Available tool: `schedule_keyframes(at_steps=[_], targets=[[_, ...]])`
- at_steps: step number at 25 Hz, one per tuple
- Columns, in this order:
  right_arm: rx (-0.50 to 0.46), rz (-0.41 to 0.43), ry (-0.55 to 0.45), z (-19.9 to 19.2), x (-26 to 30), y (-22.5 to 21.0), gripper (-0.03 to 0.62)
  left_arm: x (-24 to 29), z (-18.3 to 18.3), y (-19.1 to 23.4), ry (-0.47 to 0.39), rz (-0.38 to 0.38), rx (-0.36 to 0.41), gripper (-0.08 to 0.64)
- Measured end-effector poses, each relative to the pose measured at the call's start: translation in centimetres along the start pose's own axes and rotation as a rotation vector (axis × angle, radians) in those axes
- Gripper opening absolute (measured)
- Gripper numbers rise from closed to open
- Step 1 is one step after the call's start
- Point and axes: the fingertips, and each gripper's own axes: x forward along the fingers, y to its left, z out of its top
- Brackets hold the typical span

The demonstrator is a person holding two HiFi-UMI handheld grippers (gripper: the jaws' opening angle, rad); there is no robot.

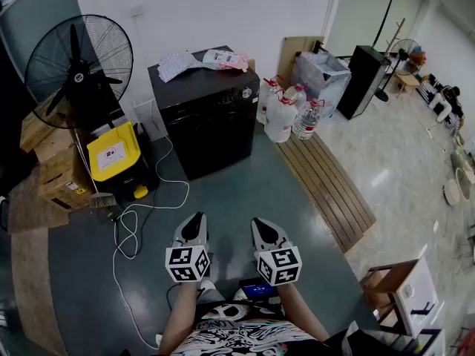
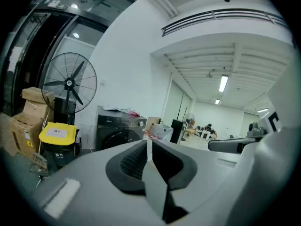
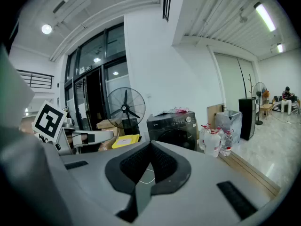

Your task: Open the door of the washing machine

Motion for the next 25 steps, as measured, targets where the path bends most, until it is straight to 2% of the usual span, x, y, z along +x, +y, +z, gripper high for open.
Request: schedule_keyframes(at_steps=[3, 7, 8, 10, 11, 12, 13, 16, 21, 25], targets=[[-0.002, -0.005, 0.006, -0.2, 0.0, 0.3, 0.002, -0.3, 0.4, 0.7, -0.017, 0.004, -0.030, 0.034], [0.012, 0.006, 0.036, -0.7, 0.9, 0.3, 0.003, -0.1, 1.1, 1.6, -0.033, 0.007, -0.028, 0.035], [0.022, 0.002, 0.042, -0.7, 1.2, 0.1, 0.003, 0.1, 1.2, 1.8, -0.032, 0.002, -0.024, 0.045], [0.048, -0.004, 0.042, -0.7, 1.9, -0.3, 0.005, 0.7, 1.2, 2.1, -0.021, -0.009, -0.011, 0.114], [0.062, 0.002, 0.046, -0.8, 2.2, -0.5, 0.018, 1.1, 1.1, 2.4, -0.015, -0.011, -0.003, 0.141], [0.074, 0.013, 0.055, -0.9, 2.7, -0.6, 0.140, 1.4, 1.1, 2.7, -0.011, -0.009, 0.003, 0.150], [0.082, 0.021, 0.065, -0.9, 3.3, -0.7, 0.172, 1.8, 1.0, 3.2, -0.009, -0.005, 0.003, 0.152], [0.083, 0.016, 0.083, -0.9, 5.7, -1.4, 0.166, 3.5, 1.1, 5.4, -0.020, 0.030, -0.010, 0.153], [0.097, -0.007, 0.125, -1.1, 12.9, -3.1, 0.181, 9.3, 0.6, 11.2, 0.024, 0.063, 0.027, 0.153], [0.105, -0.032, 0.111, 0.1, 22.1, -5.3, 0.189, 18.5, 0.8, 17.2, 0.060, 0.011, 0.035, 0.154]])
